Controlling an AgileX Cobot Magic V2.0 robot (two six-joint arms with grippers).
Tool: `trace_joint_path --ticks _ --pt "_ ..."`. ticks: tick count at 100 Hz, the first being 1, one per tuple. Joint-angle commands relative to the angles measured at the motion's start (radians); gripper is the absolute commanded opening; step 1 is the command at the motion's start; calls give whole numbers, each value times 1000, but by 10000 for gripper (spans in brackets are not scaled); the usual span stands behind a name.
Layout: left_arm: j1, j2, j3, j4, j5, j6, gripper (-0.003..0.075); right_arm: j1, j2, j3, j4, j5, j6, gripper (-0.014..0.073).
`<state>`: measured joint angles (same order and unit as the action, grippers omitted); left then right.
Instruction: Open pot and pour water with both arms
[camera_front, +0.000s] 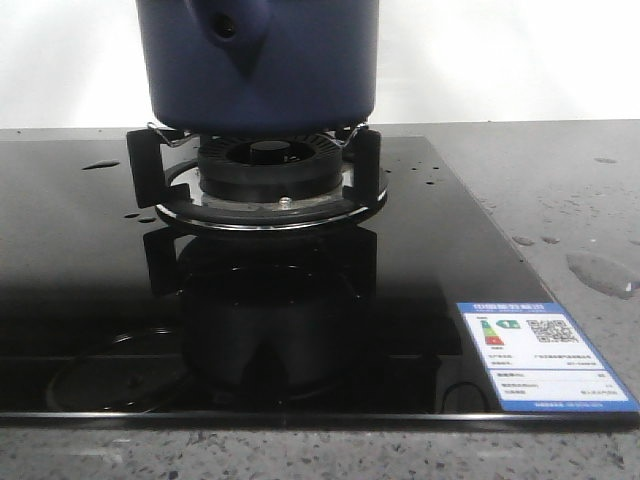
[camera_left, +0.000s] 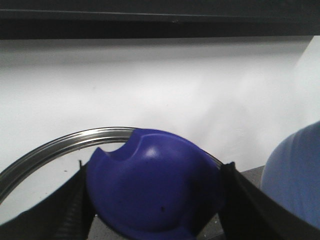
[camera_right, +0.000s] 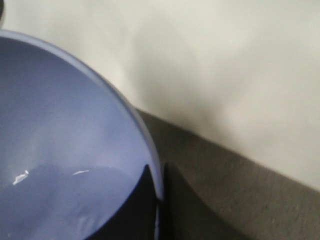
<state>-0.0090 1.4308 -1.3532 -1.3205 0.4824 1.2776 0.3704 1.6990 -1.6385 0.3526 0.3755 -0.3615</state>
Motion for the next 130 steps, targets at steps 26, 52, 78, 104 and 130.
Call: trace_joint_path --ticks 26,52,78,104,130 --pt "1 -46 -42 -41 -24 1 336 110 -175 359 -7 -824 -68 -59" --pt "1 -46 -42 -41 -20 1 336 133 -172 407 -10 -931 -68 -59" --pt "1 -46 -42 -25 -20 1 336 154 -170 454 -10 -1083 -68 -59" --pt "1 -46 -42 -25 -18 1 336 158 -155 490 -11 -1264 -68 -59" --pt "1 -46 -42 -25 -18 1 336 158 -155 490 -105 -1394 -68 -59"
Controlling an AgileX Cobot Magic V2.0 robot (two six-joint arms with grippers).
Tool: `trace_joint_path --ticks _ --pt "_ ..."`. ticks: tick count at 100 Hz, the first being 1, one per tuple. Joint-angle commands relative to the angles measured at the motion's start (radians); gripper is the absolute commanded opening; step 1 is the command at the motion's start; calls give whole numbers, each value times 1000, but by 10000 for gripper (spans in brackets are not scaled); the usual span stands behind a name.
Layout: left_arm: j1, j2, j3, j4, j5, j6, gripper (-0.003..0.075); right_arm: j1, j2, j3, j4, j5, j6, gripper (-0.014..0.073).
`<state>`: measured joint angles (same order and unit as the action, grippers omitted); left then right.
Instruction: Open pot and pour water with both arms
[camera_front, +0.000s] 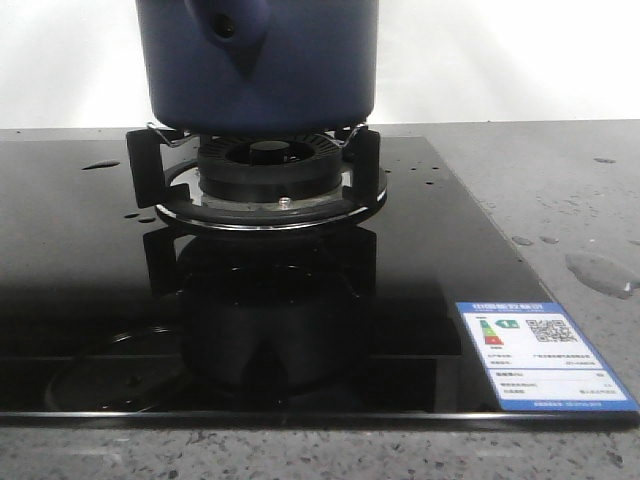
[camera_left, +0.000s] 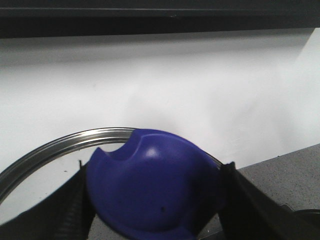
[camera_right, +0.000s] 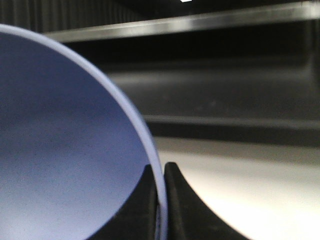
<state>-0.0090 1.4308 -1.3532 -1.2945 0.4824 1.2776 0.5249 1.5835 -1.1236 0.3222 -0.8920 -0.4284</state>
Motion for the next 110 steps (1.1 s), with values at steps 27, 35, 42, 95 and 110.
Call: trace_joint_path --ticks 27,35,42,95,110 --pt "1 -46 -42 -51 -18 1 336 3 -40 -25 -177 -164 -1 -59" --pt "1 -46 -42 -51 -18 1 336 3 -40 -25 -177 -164 -1 -59" --pt "1 -46 -42 -51 -18 1 336 3 -40 -25 -177 -164 -1 -59" --pt "-2 -66 -42 -126 160 3 336 -91 -239 -170 3 610 -38 -57" --pt "-2 -66 -42 -192 271 25 336 -233 -297 -273 8 1081 -33 -56"
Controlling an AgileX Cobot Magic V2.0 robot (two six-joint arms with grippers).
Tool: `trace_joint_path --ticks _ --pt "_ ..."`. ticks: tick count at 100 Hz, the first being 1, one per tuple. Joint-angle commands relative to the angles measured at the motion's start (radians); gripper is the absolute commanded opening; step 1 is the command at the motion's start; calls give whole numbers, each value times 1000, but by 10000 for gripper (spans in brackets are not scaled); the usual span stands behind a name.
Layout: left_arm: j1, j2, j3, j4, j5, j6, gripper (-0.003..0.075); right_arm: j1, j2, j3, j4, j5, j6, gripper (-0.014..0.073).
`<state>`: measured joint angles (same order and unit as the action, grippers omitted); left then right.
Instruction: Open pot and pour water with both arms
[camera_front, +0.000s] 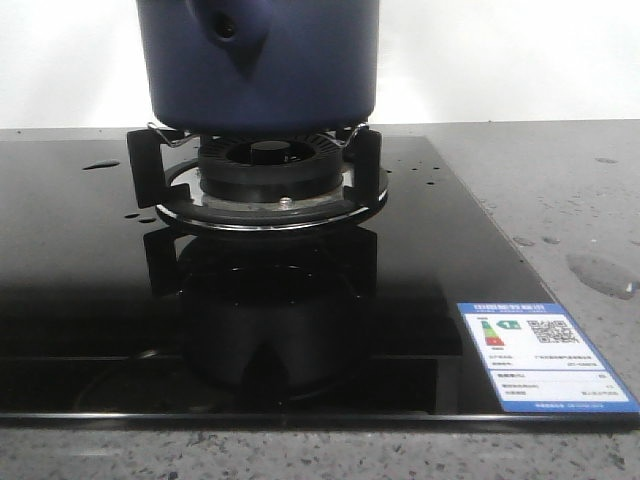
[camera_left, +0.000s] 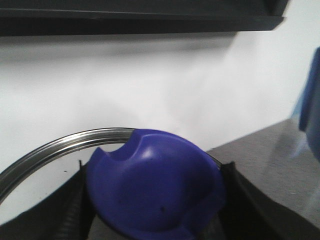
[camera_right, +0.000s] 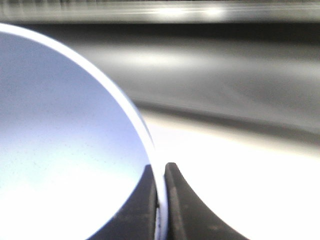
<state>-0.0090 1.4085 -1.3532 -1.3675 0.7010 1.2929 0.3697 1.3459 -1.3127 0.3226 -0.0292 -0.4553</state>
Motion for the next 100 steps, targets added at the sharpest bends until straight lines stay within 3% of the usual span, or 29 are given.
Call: trace_joint_path --ticks 1,15,39,61,100 --pt "-2 -44 -42 -127 56 10 336 -86 -58 -94 11 266 -6 -56" --pt "-2 -44 -42 -193 124 14 336 -259 -60 -150 10 658 152 -55" --pt "-68 -42 -42 -207 154 46 336 -479 -17 -133 -60 1045 277 -55" --pt "-160 -42 -42 -207 118 113 336 -569 33 -19 -106 1078 282 -56" --pt "-165 -42 -42 -207 118 113 336 -592 126 39 -110 1046 282 -56"
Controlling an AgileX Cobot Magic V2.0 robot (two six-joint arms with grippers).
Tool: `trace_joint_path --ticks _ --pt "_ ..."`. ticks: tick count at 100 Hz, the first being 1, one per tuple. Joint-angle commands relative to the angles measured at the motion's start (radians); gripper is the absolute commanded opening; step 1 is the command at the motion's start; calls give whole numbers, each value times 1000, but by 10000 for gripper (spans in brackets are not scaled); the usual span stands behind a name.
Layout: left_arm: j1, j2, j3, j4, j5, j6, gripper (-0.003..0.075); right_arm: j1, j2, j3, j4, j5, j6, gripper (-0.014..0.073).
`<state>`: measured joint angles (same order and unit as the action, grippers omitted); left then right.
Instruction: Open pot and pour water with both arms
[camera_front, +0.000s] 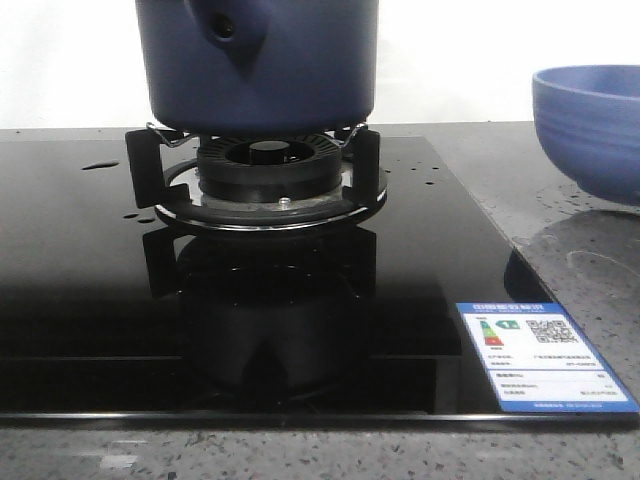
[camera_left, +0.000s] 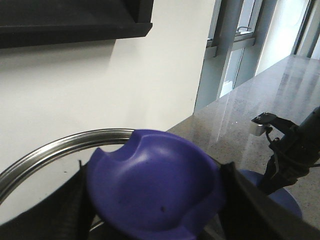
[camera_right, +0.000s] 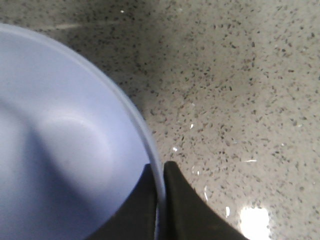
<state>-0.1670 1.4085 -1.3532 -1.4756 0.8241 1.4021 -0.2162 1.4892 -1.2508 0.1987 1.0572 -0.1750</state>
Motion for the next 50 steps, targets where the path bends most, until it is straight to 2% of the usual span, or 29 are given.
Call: trace_joint_path --ticks 1,39,44,50 --pt "-7 -42 -42 -99 -5 4 336 -6 -17 -23 14 -40 1 -56" --pt "-7 -42 -42 -99 -20 6 336 -6 -13 -23 14 -55 1 -50" --pt "-7 -42 -42 -97 -20 6 336 -6 -13 -23 14 -55 -1 -20" --pt "-7 -42 -42 -97 -20 6 336 -6 -13 -23 14 -55 -1 57"
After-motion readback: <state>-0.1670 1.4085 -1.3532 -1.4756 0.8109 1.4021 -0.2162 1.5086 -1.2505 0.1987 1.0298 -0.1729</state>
